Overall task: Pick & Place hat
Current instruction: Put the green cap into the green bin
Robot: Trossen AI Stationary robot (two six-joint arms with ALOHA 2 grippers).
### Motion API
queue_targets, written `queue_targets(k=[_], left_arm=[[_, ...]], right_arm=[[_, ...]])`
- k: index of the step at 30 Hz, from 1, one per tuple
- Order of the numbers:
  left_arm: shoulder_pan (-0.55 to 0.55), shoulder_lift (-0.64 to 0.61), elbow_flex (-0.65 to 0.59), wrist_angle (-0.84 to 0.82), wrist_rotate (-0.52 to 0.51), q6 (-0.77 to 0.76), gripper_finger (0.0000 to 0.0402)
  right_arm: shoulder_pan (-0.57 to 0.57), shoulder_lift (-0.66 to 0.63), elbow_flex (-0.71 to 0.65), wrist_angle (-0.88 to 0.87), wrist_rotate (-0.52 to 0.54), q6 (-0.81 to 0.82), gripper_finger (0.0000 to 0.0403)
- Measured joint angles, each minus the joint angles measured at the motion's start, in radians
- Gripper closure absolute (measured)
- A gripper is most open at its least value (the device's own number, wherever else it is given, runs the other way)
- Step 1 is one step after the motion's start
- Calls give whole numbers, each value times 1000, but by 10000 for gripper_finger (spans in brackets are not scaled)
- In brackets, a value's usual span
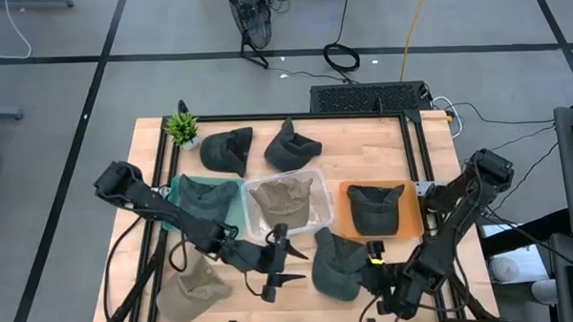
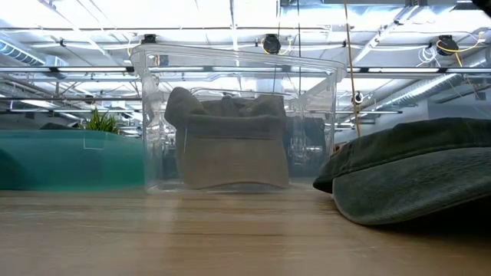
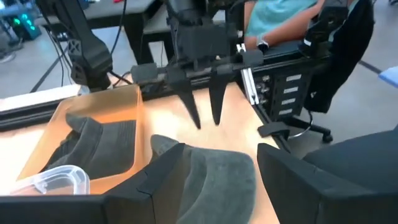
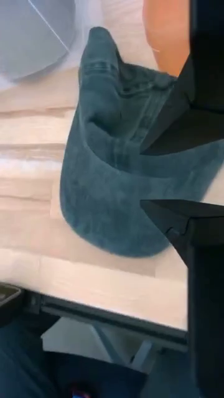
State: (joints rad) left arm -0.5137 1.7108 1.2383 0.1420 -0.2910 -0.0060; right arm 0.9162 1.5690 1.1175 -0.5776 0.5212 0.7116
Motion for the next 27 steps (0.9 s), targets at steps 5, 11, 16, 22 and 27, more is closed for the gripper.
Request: queue_targets(k=[5,11,16,22,27], left_arm=[[-27,-5,47,-118,-68,-33,190],[-82,-11,60,-215,-164,-32,190],[-100,-11,62,-279,-182,-32,190],[-112,-71,64,-360,-211,-105,190],[-132,-109,62,-421,-303,-200,190]], right_arm=[[-61,38,-70,99,3,-16,289],[-129,51,-124,162,-53,38,277],[-141,54,-192,404,-136,24,297],[-126,81,-198,419,-125,-7,381],[-123,66,-199,383,-102,-22,385]])
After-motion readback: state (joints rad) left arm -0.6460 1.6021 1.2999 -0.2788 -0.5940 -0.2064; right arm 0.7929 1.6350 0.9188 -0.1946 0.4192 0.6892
